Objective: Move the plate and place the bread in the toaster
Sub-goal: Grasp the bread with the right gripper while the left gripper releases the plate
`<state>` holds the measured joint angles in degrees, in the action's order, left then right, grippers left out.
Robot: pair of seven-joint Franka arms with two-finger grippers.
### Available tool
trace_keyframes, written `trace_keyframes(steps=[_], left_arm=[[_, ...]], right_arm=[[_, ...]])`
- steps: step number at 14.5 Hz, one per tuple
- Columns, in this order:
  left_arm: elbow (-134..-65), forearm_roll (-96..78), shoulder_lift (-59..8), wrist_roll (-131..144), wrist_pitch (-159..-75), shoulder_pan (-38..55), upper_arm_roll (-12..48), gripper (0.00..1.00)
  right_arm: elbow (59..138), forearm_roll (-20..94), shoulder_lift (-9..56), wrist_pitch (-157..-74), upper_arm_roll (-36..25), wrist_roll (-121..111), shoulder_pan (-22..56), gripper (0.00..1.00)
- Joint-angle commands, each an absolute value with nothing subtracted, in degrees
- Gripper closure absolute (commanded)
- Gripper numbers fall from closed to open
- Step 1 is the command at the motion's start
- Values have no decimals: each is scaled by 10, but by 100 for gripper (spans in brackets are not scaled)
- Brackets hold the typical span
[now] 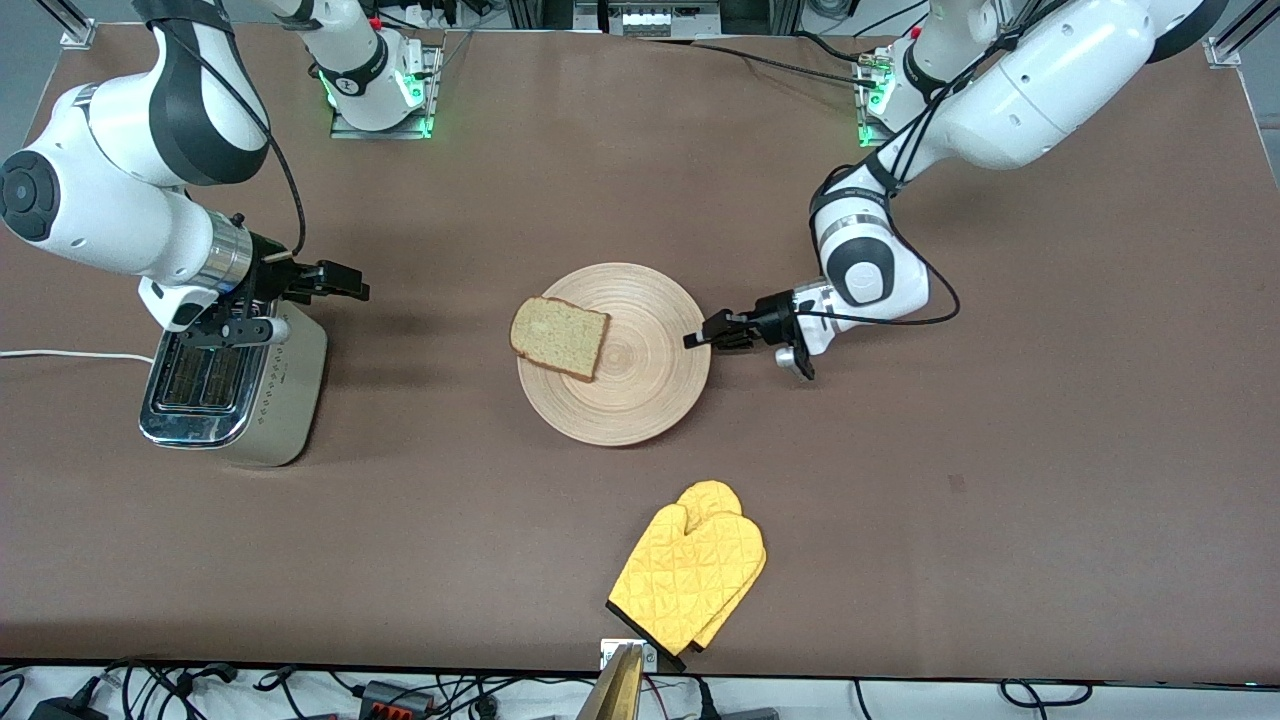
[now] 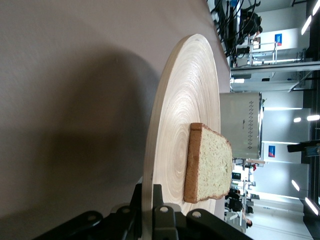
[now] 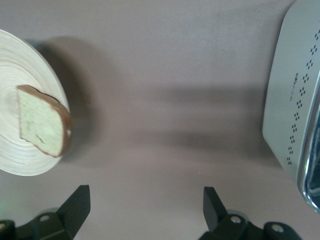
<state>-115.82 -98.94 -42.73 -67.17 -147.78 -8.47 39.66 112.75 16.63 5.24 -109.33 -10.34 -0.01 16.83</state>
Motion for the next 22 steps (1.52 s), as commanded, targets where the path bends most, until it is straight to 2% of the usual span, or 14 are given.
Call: trace_keyframes(steps=[1, 5, 7, 8, 9, 10, 14, 16, 20, 22], left_arm=[[-1119, -1016, -451, -698, -1469, -56, 378, 99], [-1082, -1034, -463, -699, -1469, 16, 324, 99], [-1078, -1034, -469, -700, -1469, 19, 323, 97], [-1078, -1034, -469, -701, -1469, 17, 323, 67], [-1078, -1034, -469, -700, -1469, 15, 323, 8], [-1080, -1032, -467, -702, -1468, 9, 323, 0], [-1094, -1013, -451, -700, -1462, -40, 323, 0], [-1098, -923, -446, -700, -1455, -87, 323, 0], [-1087, -730, -451, -692, -1361, -175, 302, 0], [-1050, -617, -451, -646, -1270, -198, 266, 0]], right_arm=[[1146, 173, 34, -1103, -105, -2, 172, 0], [1149, 177, 36, -1114, -103, 6, 182, 0], [1168, 194, 40, -1161, -103, 11, 198, 0], [1193, 228, 49, -1210, -103, 11, 205, 0], [1214, 254, 57, -1263, -103, 11, 220, 0], [1222, 270, 68, -1302, -103, 15, 240, 0], [1223, 371, 119, -1339, -103, 30, 248, 0], [1223, 411, 142, -1346, -103, 27, 252, 0], [1223, 471, 190, -1351, -103, 30, 268, 0], [1228, 475, 200, -1390, -103, 33, 293, 0]])
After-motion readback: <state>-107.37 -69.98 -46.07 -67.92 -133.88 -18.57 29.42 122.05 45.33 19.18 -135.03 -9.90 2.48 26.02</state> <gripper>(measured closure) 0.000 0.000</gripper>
